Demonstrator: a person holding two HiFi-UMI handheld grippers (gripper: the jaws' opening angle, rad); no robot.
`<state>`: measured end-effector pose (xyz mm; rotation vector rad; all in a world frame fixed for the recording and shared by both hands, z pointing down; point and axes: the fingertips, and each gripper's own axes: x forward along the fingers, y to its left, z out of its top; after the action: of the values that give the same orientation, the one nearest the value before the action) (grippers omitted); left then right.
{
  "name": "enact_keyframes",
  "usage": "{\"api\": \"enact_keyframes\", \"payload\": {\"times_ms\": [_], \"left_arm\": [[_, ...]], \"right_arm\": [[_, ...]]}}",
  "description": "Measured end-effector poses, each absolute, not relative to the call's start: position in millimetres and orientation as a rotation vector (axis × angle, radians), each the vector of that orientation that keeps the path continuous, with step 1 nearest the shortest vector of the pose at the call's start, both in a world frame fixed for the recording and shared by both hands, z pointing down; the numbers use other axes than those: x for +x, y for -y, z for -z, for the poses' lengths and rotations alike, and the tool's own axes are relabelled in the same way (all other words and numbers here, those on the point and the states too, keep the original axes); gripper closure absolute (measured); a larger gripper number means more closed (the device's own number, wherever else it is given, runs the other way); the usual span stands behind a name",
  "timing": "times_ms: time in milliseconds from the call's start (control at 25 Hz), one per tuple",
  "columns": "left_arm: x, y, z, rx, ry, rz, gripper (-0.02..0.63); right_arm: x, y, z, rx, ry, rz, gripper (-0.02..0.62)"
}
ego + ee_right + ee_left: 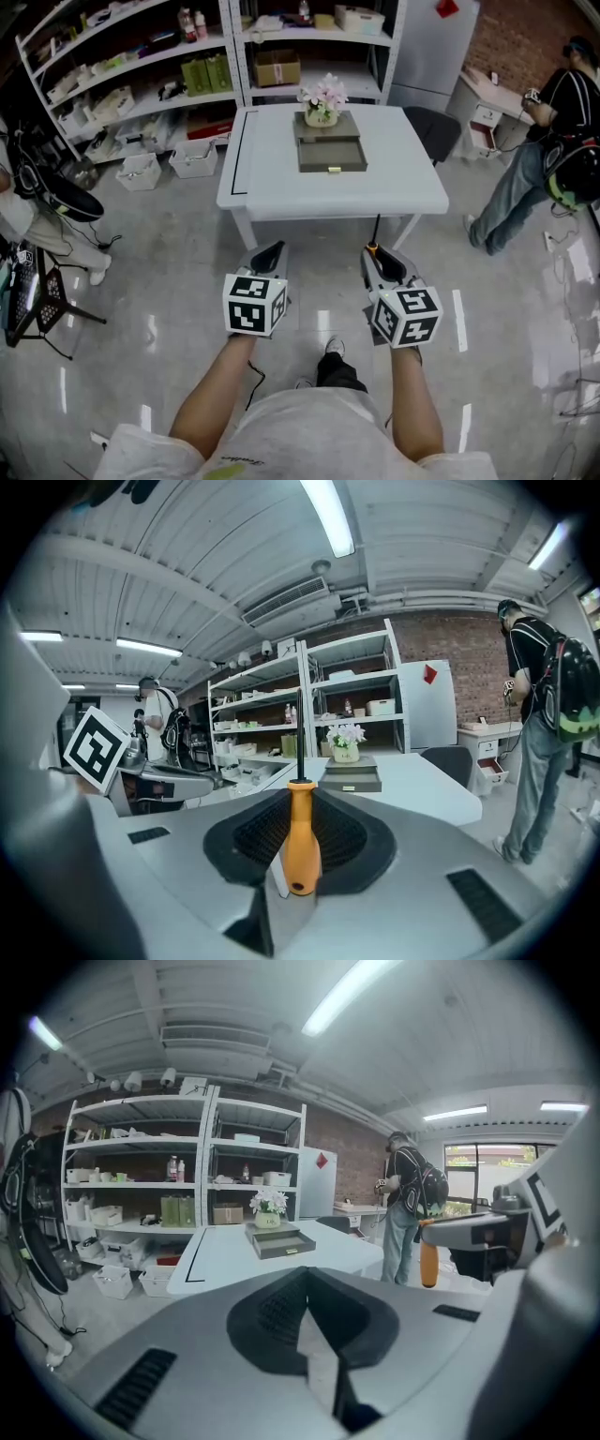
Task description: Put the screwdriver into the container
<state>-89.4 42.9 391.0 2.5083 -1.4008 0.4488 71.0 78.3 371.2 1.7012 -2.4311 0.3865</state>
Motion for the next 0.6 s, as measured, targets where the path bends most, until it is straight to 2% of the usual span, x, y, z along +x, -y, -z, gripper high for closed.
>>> {"api": "enact_keyframes", "payload": {"times_ms": [600], "left_arm": [[-72, 24, -415, 2.48, 1.432, -0.47, 0.603]], "right_arm": [[92, -10, -394, 1.656, 2.446, -0.375, 0.522]]}}
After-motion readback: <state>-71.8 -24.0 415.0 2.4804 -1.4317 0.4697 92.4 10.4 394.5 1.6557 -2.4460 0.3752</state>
